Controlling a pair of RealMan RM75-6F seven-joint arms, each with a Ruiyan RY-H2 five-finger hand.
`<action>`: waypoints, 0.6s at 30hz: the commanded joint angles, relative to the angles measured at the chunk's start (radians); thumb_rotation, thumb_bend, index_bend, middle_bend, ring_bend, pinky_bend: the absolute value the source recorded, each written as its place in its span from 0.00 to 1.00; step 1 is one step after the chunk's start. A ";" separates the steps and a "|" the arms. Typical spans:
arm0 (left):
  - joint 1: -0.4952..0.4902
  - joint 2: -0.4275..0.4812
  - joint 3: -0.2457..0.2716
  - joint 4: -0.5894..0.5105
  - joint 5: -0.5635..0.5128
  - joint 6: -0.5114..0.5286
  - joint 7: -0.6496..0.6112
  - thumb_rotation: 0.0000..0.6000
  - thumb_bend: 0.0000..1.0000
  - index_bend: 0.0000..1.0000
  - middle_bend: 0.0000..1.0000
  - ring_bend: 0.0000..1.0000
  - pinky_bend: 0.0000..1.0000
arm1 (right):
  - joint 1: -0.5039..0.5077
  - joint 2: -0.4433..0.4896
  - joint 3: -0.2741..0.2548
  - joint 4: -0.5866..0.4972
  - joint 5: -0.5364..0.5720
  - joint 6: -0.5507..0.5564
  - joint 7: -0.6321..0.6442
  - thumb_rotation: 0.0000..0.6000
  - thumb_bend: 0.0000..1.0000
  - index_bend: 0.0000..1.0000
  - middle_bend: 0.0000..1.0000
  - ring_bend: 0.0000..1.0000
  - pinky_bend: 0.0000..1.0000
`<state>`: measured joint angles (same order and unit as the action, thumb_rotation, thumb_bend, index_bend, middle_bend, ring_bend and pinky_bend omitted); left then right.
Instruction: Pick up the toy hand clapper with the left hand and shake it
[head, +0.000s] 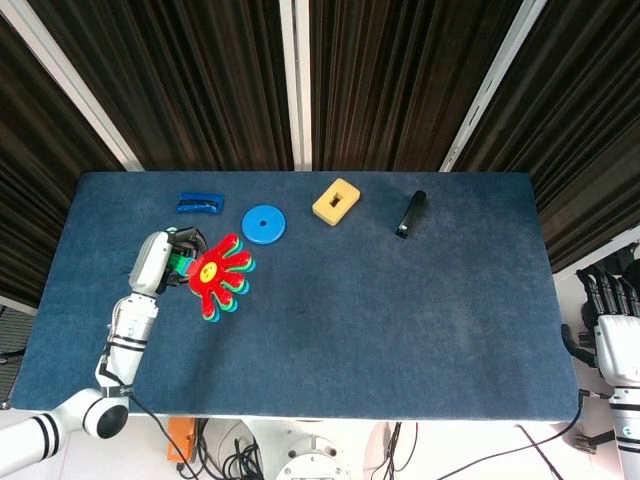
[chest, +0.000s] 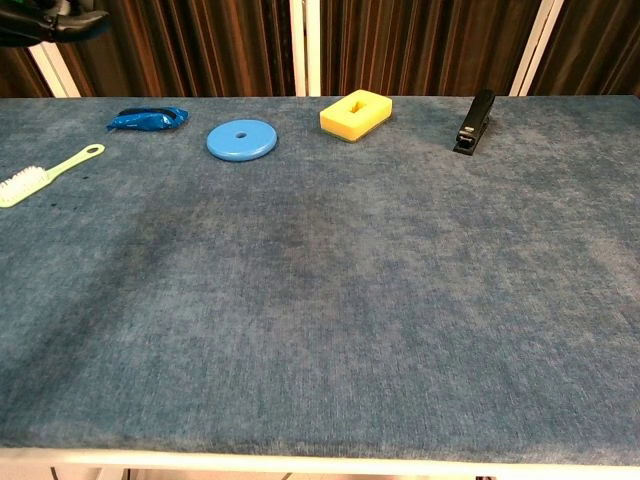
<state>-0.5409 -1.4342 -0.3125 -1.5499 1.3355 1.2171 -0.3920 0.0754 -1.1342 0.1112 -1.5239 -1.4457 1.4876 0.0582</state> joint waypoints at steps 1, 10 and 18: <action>0.002 0.003 0.002 -0.001 0.001 0.008 0.013 1.00 0.31 0.68 0.96 1.00 1.00 | 0.001 0.001 0.000 -0.003 -0.001 -0.001 -0.004 1.00 0.32 0.00 0.00 0.00 0.00; 0.001 -0.018 0.011 0.047 0.034 0.055 0.036 1.00 0.28 0.99 1.00 1.00 1.00 | 0.002 0.005 0.000 -0.014 0.002 -0.004 -0.016 1.00 0.32 0.00 0.00 0.00 0.00; -0.003 -0.019 0.020 0.079 0.068 0.087 0.059 1.00 0.31 1.00 1.00 1.00 1.00 | 0.002 0.005 0.000 -0.016 0.004 -0.004 -0.017 1.00 0.32 0.00 0.00 0.00 0.00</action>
<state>-0.5430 -1.4543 -0.2954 -1.4746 1.3993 1.3014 -0.3370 0.0770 -1.1292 0.1113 -1.5401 -1.4419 1.4837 0.0411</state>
